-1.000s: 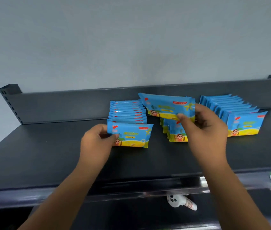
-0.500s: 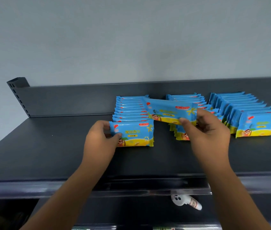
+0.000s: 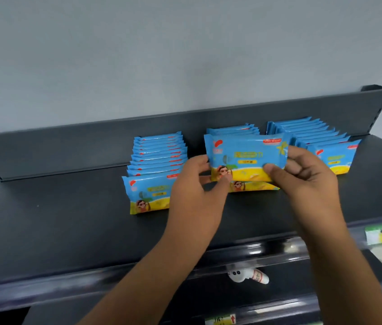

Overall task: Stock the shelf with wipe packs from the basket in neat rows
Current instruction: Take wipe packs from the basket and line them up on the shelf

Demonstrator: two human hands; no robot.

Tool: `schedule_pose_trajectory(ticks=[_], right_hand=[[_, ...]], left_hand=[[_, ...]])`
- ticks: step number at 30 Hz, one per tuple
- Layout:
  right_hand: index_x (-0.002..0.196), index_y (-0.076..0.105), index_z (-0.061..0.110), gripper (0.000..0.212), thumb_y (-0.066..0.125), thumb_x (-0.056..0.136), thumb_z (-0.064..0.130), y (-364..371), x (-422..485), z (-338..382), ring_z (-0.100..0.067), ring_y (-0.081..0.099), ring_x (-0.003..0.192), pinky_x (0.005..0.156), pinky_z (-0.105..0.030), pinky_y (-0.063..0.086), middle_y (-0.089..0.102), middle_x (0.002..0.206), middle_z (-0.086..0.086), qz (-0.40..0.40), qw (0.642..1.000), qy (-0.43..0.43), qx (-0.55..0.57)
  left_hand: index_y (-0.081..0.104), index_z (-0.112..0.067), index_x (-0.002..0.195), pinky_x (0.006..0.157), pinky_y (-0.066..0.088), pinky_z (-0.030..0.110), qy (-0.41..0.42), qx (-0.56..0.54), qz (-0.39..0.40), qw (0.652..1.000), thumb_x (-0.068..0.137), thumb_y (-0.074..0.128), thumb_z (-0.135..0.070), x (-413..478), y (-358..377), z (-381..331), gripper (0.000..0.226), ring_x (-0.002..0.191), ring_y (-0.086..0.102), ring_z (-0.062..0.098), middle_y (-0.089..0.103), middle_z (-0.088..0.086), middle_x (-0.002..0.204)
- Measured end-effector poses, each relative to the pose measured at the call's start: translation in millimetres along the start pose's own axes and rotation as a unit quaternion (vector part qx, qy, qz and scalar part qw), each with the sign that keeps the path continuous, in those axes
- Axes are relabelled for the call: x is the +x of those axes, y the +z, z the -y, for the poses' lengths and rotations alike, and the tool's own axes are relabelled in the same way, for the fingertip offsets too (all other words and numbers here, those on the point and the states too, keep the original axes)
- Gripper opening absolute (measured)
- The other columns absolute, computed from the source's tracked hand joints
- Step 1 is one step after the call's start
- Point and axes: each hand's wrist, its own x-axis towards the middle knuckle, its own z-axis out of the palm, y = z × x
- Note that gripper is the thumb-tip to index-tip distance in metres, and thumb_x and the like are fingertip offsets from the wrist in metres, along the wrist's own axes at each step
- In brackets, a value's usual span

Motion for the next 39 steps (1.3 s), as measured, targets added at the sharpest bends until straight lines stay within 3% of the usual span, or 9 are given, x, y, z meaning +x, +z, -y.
schedule_pose_trajectory(ticks=[3,9,15,18,22,25,29,35,39], right_hand=[[0.101,0.064,0.016,0.026,0.074,0.088,-0.003,-20.7,7.4,-4.4,-0.016,0.076,0.093,0.084,-0.029,0.06,0.081,0.091,0.003,-0.045,0.998,0.03,-0.034],[0.083,0.064,0.019,0.024,0.087,0.078,0.019,-48.8,22.0,-27.0,-0.016,0.066,0.085,0.076,-0.031,0.051,0.071,0.088,0.002,-0.069,0.944,0.055,-0.318],[0.104,0.075,0.028,0.031,0.087,0.076,0.037,-46.3,29.3,-29.2,-0.013,0.067,0.096,0.087,-0.034,0.053,0.073,0.095,0.013,-0.044,0.906,0.096,-0.41],[0.106,0.073,0.033,0.035,0.083,0.076,0.048,-46.2,27.3,-26.3,-0.015,0.066,0.102,0.092,-0.043,0.055,0.072,0.1,0.016,-0.034,0.885,0.102,-0.452],[0.132,0.063,0.023,0.052,0.076,0.086,0.045,-39.7,17.0,-15.9,-0.025,0.06,0.117,0.091,-0.039,0.05,0.068,0.126,0.0,-0.066,0.871,0.065,-0.483],[0.133,0.061,0.014,0.048,0.067,0.094,0.042,-16.1,-2.6,-6.9,-0.029,0.055,0.124,0.098,-0.043,0.048,0.066,0.128,-0.007,-0.111,0.863,-0.082,-0.487],[0.137,0.06,0.015,0.051,0.054,0.098,0.047,41.7,-24.2,-3.2,-0.027,0.045,0.142,0.116,-0.045,0.038,0.061,0.142,-0.005,0.018,0.873,-0.177,-0.455],[0.14,0.059,0.015,0.054,0.048,0.099,0.048,158.2,-82.3,-10.7,-0.025,0.044,0.145,0.121,-0.049,0.029,0.059,0.145,-0.003,0.226,0.855,-0.24,-0.4],[0.142,0.057,0.016,0.052,0.048,0.1,0.046,232.2,-143.6,-18.5,-0.023,0.042,0.147,0.122,-0.044,0.03,0.056,0.149,-0.003,0.331,0.843,-0.251,-0.341]], left_hand=[[0.062,-0.031,0.1,0.071,0.051,0.012,-0.008,0.029,-0.025,0.999,0.09,0.076,-0.025,14.4,20.1,7.6,0.018,0.09,0.064,-0.004,0.068,-0.016,0.097],[0.066,-0.025,0.082,0.069,0.05,0.027,-0.052,0.126,-0.006,0.991,0.09,0.073,-0.025,31.2,47.3,33.8,0.01,0.08,0.064,0.007,0.067,-0.008,0.083],[0.07,-0.026,0.08,0.079,0.061,0.048,-0.153,0.033,-0.018,0.988,0.084,0.077,-0.022,42.6,50.8,51.3,0.01,0.085,0.072,0.019,0.073,-0.001,0.085],[0.071,-0.023,0.084,0.083,0.061,0.046,-0.163,0.012,-0.012,0.987,0.085,0.078,-0.02,45.9,50.3,52.3,0.008,0.088,0.071,0.018,0.073,-0.001,0.088],[0.066,-0.022,0.109,0.08,0.05,0.018,-0.096,0.09,0.004,0.991,0.09,0.073,-0.028,30.1,44.3,39.0,0.021,0.103,0.065,0.01,0.068,-0.01,0.107],[0.056,-0.017,0.138,0.11,0.038,0.024,0.095,0.264,-0.013,0.96,0.097,0.063,-0.036,8.0,27.9,28.9,0.045,0.137,0.045,0.011,0.055,-0.005,0.142],[0.057,-0.009,0.142,0.12,0.031,0.048,0.231,0.412,-0.071,0.879,0.1,0.053,-0.043,-17.0,-17.3,35.4,0.054,0.152,0.03,0.03,0.048,0.009,0.155],[0.057,-0.007,0.141,0.115,0.034,0.059,0.09,0.493,-0.163,0.85,0.099,0.045,-0.05,-76.9,-143.4,69.4,0.061,0.153,0.024,0.034,0.045,0.011,0.157],[0.054,-0.008,0.143,0.123,0.023,0.052,-0.041,0.53,-0.217,0.818,0.098,0.042,-0.053,-146.9,-230.6,90.2,0.065,0.156,0.014,0.035,0.039,0.013,0.16]])
